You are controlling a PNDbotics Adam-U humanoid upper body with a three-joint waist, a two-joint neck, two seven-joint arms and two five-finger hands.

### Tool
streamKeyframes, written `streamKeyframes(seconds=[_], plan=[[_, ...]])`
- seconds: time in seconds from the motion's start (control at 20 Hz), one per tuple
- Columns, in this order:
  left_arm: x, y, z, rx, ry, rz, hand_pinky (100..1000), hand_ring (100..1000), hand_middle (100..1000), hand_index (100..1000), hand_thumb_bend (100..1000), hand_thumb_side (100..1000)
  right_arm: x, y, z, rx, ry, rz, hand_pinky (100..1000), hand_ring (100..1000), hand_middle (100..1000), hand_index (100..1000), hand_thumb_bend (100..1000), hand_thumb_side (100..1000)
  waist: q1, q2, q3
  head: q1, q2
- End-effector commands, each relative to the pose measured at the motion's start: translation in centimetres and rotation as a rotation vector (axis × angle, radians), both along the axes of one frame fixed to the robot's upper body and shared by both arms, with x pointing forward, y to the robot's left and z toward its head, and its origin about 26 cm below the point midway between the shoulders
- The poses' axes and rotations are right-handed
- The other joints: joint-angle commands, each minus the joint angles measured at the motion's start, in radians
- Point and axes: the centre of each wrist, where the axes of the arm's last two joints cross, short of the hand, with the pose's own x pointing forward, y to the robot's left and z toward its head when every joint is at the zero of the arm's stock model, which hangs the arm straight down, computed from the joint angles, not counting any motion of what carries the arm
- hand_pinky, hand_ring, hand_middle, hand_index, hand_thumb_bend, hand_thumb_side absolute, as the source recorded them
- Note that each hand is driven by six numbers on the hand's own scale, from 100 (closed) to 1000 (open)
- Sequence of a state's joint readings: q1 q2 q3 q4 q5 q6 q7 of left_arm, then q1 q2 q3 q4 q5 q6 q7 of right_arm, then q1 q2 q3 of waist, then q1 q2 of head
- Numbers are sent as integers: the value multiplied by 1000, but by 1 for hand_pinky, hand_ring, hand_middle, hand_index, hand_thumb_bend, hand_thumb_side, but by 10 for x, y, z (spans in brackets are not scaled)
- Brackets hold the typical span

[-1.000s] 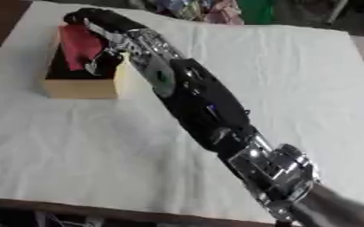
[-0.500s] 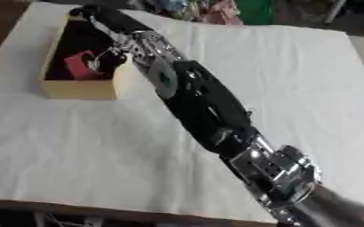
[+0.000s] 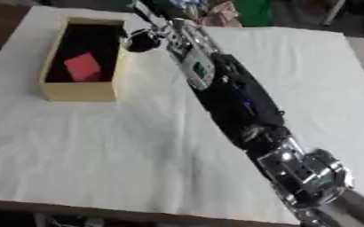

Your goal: Pick up objects on the table and place them in the box.

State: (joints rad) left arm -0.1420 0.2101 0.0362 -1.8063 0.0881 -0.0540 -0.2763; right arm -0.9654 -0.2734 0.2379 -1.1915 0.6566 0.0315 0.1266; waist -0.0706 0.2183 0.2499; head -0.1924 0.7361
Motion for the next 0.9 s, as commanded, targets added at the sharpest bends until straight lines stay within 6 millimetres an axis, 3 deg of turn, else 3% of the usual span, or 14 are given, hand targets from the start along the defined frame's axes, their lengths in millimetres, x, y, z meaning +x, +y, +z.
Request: streamKeyframes(seconds=[0.05, 0.5, 0.9], plan=[[0, 3, 5, -2, -19, 15, 1000, 813, 688, 758, 100, 289, -5, -33, 20, 86, -63, -62, 907, 1000, 903, 1000, 101, 100, 10, -18, -7, 10, -1], [-1, 5, 4, -1, -19, 32, 1000, 813, 688, 758, 100, 289, -28, -112, 1, 339, -110, -255, 879, 1000, 885, 1000, 100, 100, 14, -10, -35, 28, -2], [-1, 6, 5, -1, -23, 39, 1000, 813, 688, 758, 100, 290, -46, -154, -20, 591, -161, -399, 831, 1000, 875, 1000, 100, 117, 18, -2, -55, 36, -6]])
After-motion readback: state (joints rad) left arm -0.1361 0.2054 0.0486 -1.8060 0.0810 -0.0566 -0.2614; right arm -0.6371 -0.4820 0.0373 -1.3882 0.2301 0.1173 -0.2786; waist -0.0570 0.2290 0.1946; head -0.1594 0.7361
